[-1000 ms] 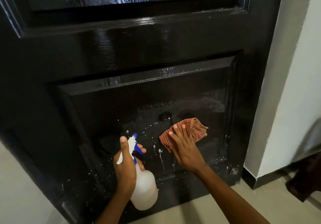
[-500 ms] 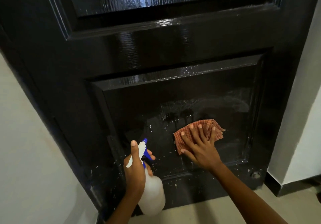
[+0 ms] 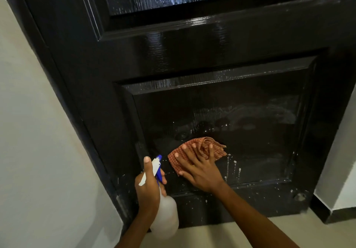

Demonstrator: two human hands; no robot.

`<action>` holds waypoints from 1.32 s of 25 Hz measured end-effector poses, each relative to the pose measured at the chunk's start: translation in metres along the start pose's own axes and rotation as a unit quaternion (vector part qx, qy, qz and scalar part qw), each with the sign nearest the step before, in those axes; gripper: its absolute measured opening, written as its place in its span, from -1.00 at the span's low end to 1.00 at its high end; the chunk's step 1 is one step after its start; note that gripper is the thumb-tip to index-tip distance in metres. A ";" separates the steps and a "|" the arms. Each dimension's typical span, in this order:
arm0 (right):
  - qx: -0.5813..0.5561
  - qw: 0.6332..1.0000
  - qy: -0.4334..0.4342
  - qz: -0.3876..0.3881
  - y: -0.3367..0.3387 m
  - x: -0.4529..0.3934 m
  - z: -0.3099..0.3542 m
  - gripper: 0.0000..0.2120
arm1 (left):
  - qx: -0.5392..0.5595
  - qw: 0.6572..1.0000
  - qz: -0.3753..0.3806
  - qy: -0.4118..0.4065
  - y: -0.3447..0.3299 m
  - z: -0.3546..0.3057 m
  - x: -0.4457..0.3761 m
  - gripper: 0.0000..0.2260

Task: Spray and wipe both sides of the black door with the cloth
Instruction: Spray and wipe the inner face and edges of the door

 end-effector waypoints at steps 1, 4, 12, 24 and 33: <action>0.003 1.000 0.005 0.006 -0.003 -0.001 0.006 -0.35 | 0.000 1.000 -0.014 0.006 0.003 0.000 -0.002 -0.26; 0.007 1.000 -0.010 0.004 -0.005 -0.004 0.009 -0.38 | 0.002 0.999 -0.026 0.021 0.011 0.002 -0.008 -0.25; -0.005 0.981 -0.148 -0.124 0.040 -0.053 -0.045 -0.42 | 0.010 0.995 0.038 -0.087 -0.013 -0.001 0.009 -0.34; -0.135 0.598 -0.753 -0.240 0.059 0.007 -0.169 -0.37 | 0.013 0.988 0.095 -0.124 -0.063 -0.006 0.036 -0.36; 0.005 0.947 -0.236 -0.216 0.073 -0.066 -0.129 -0.40 | 0.043 0.979 0.129 -0.154 -0.087 -0.018 0.039 -0.21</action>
Point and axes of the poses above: each hand's wrist, its own x-axis away from the middle knuckle, its own y-axis out of the back of the hand, z = x × y, the point moved 1 cm from there along -x, towards the middle knuckle, and after that the axes turned 12 degrees about -z, right-handed, at the moved point
